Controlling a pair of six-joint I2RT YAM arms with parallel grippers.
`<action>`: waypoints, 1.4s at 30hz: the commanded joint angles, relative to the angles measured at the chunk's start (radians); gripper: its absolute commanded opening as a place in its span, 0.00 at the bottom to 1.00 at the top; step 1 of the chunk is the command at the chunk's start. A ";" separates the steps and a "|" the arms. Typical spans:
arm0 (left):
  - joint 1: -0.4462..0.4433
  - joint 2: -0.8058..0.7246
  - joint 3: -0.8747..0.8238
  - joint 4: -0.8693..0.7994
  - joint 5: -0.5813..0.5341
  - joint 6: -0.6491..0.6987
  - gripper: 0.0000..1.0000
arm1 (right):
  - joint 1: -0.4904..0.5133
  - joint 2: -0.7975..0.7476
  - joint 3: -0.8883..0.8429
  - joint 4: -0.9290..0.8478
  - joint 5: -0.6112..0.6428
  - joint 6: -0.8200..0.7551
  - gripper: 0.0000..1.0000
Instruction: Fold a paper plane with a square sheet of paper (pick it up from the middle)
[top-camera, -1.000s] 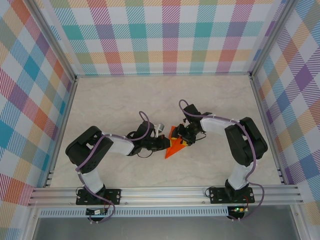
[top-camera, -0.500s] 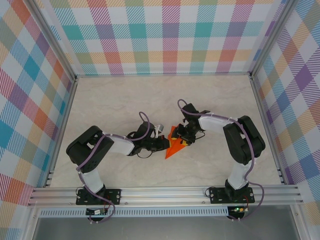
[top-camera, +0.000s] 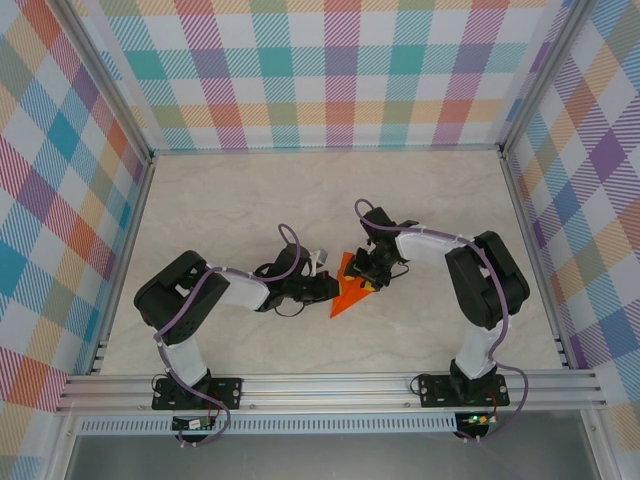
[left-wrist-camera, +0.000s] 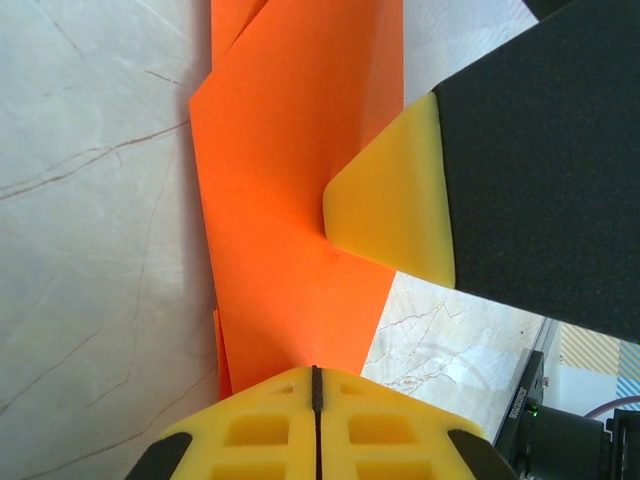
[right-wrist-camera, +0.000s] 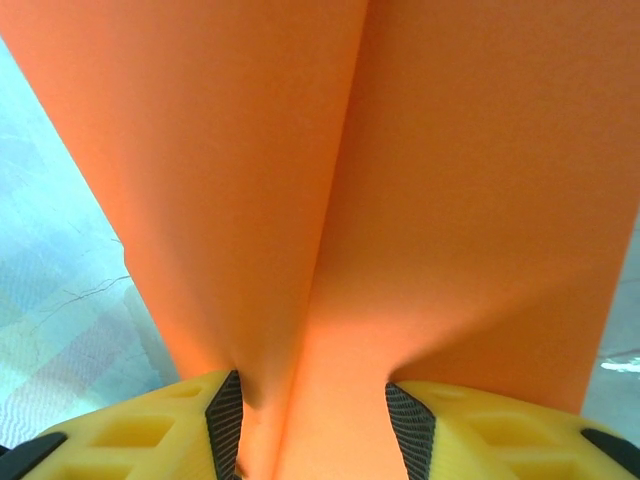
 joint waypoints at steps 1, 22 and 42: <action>-0.008 -0.041 0.024 -0.045 -0.020 0.020 0.07 | -0.006 0.108 -0.074 -0.080 0.194 0.016 0.47; -0.006 -0.150 0.028 -0.116 -0.096 0.023 0.06 | -0.006 0.133 -0.069 -0.092 0.195 0.031 0.45; -0.019 -0.018 0.066 -0.021 0.008 -0.018 0.05 | -0.006 0.140 -0.071 -0.097 0.195 0.047 0.45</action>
